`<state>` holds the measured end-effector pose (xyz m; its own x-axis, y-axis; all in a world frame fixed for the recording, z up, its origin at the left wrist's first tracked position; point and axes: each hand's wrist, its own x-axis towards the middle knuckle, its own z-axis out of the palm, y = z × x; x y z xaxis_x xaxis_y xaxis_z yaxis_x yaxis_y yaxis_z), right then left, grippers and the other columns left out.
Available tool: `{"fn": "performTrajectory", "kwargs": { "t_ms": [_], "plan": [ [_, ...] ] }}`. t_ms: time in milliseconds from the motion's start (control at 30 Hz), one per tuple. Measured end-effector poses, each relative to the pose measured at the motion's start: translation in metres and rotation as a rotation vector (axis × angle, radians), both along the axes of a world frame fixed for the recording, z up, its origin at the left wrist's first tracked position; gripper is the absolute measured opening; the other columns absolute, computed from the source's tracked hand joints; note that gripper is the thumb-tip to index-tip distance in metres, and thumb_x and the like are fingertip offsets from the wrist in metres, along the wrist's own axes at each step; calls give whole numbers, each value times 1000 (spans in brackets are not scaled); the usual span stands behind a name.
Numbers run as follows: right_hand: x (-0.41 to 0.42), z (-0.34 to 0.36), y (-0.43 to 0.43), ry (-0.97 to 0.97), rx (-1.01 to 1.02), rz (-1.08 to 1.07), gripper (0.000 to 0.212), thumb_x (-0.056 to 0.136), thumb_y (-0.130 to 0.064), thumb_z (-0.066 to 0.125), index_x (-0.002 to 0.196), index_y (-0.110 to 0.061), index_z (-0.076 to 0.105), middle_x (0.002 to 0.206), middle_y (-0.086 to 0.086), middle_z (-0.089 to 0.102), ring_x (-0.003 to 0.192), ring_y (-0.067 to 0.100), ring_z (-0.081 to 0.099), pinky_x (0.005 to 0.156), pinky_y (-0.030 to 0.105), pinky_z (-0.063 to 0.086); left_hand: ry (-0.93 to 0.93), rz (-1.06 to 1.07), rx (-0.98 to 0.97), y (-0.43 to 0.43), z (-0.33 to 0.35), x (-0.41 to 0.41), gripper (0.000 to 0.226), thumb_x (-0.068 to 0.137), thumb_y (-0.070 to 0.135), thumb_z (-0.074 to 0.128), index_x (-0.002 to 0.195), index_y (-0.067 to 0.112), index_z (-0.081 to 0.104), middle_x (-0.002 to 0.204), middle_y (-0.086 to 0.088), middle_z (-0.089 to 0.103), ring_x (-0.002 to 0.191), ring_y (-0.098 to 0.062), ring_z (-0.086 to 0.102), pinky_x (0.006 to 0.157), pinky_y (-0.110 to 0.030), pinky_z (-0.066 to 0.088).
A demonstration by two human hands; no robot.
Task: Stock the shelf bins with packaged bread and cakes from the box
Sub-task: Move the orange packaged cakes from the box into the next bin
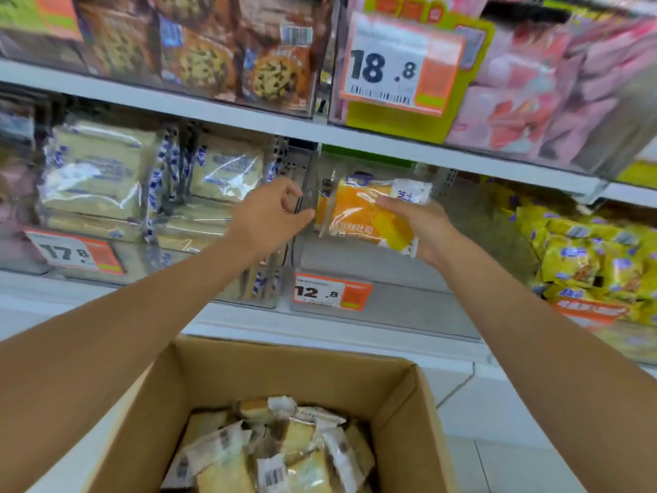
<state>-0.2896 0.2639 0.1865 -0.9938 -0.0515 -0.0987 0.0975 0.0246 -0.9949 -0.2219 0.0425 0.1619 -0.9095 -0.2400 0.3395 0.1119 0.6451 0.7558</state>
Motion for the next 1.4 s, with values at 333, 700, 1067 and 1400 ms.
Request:
{"fn": "performTrajectory", "kwargs": {
  "t_ms": [333, 700, 1067, 1400],
  "plan": [
    [-85, -68, -23, 140, 484, 83, 67, 65, -20, 91, 119, -16, 51, 115, 2, 63, 106, 19, 61, 93, 35, 51, 121, -109, 257, -4, -27, -12, 22, 86, 21, 72, 101, 31, 59, 78, 9, 49, 61, -5, 42, 62, -21, 42],
    [-90, -76, -10, 901, 1618, 414, 115, 68, -70, 70, 154, -36, 2, 163, 5, 4, 150, 26, 1, 115, 62, 1, 140, -115, 259, -4, -28, -8, 23, 86, 24, 72, 99, 37, 58, 72, 11, 47, 61, -7, 46, 62, -24, 42],
    [-93, -79, -21, 820, 1445, 94, 115, 65, -75, 67, 154, -34, 6, 162, 3, 10, 149, 25, 5, 115, 61, 2, 147, -131, 254, -5, -30, -8, 23, 87, 26, 71, 101, 37, 58, 67, 15, 47, 60, -4, 46, 60, -19, 42],
    [-88, -86, -33, 334, 628, -37, 127, 66, -37, 88, 155, -25, -1, 159, 8, 17, 145, 25, 24, 113, 34, 29, 159, -132, 248, -4, -30, -8, 21, 88, 24, 70, 102, 35, 58, 66, 12, 47, 57, -2, 45, 57, -14, 40]
  ]
}}
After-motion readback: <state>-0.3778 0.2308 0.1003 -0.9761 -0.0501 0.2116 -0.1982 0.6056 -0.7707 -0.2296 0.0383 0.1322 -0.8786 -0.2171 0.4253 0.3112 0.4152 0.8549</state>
